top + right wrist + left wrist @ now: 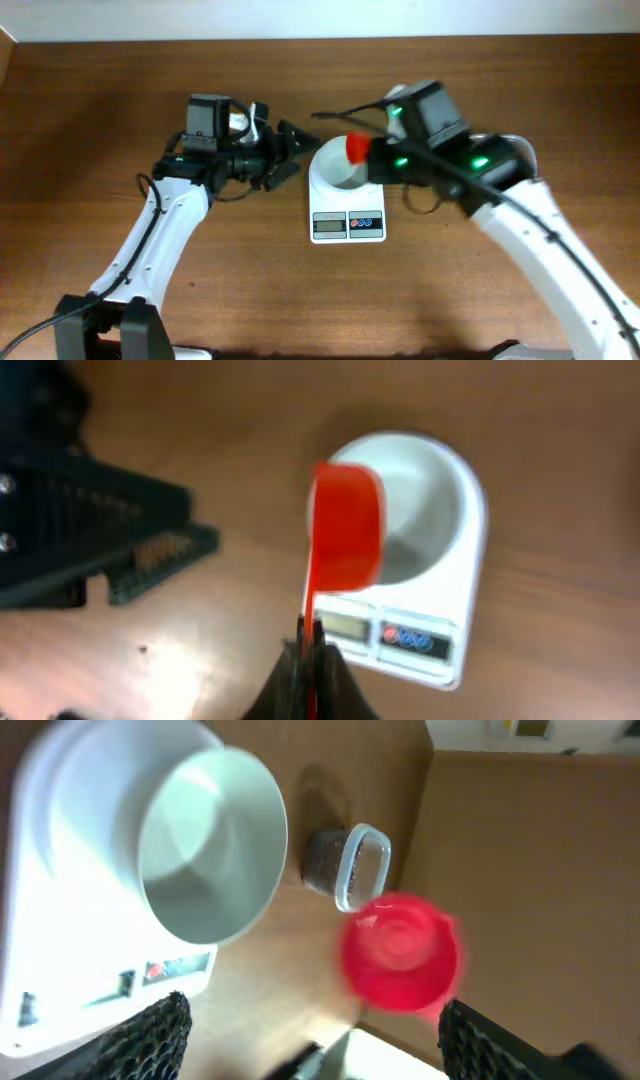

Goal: Scoop item into bowl and weigh 50g on scale

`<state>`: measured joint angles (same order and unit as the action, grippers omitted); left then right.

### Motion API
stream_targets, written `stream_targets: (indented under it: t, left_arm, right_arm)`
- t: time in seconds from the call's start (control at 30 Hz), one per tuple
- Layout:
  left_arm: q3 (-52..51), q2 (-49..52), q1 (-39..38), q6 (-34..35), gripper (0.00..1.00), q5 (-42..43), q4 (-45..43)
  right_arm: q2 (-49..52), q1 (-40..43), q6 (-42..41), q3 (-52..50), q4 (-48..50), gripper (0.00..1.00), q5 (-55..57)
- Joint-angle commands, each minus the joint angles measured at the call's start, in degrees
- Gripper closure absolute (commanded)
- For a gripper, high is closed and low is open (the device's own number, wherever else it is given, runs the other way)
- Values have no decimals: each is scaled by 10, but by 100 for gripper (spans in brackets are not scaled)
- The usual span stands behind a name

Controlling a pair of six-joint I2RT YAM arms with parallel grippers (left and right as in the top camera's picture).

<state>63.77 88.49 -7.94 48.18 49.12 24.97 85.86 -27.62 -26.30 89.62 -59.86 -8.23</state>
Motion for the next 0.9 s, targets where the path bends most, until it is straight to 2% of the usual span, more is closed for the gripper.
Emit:
stream_targets:
  t: [0.0, 0.1, 0.17, 0.27, 0.3, 0.37, 0.4, 0.43, 0.47, 0.53, 0.57, 0.67, 0.8, 0.87]
  left_arm:
    - [10, -8, 15, -175, 1, -28, -9]
    - [34, -8, 15, -234, 1, -37, 0]
    - [88, -8, 15, -283, 1, -75, 74]
    - [212, -8, -3, -331, 0, -266, 276]
    - [236, -8, -16, -331, 7, -306, 313]
    - [251, -8, -47, -331, 10, -307, 326]
    - [250, -8, -55, -330, 29, -308, 325]
    - [250, -8, -59, -325, 52, -307, 314]
    - [250, -8, -63, -309, 99, -303, 322]
    - [249, -6, -93, -330, 100, -312, 350]
    - [246, -6, -122, -338, 100, -342, 369]
    - [227, -6, -198, -368, 100, -386, 376]
    - [186, -1, -287, -368, 100, -528, 331]
    - [176, 7, -311, -376, 100, -541, 301]
  right_arm:
    - [-5, 86, 79, 99, -97, 96, 8]
    - [16, 175, 127, 169, -190, 96, 8]
    - [35, 233, 150, 196, -235, 96, 14]
    - [79, 324, 182, 199, -272, 96, 15]
    - [99, 349, 197, 199, -278, 96, 15]
    - [136, 383, 206, 199, -280, 96, 14]
    - [151, 392, 206, 199, -280, 96, 14]
    - [165, 399, 206, 199, -280, 96, 14]
    - [177, 403, 214, 199, -280, 96, 14]
    - [204, 404, 229, 199, -281, 96, 14]
    - [213, 404, 231, 199, -280, 96, 15]
    - [217, 405, 231, 199, -280, 96, 43]
    - [219, 405, 248, 196, -280, 96, 42]
    - [235, 404, 306, 196, -278, 96, 17]
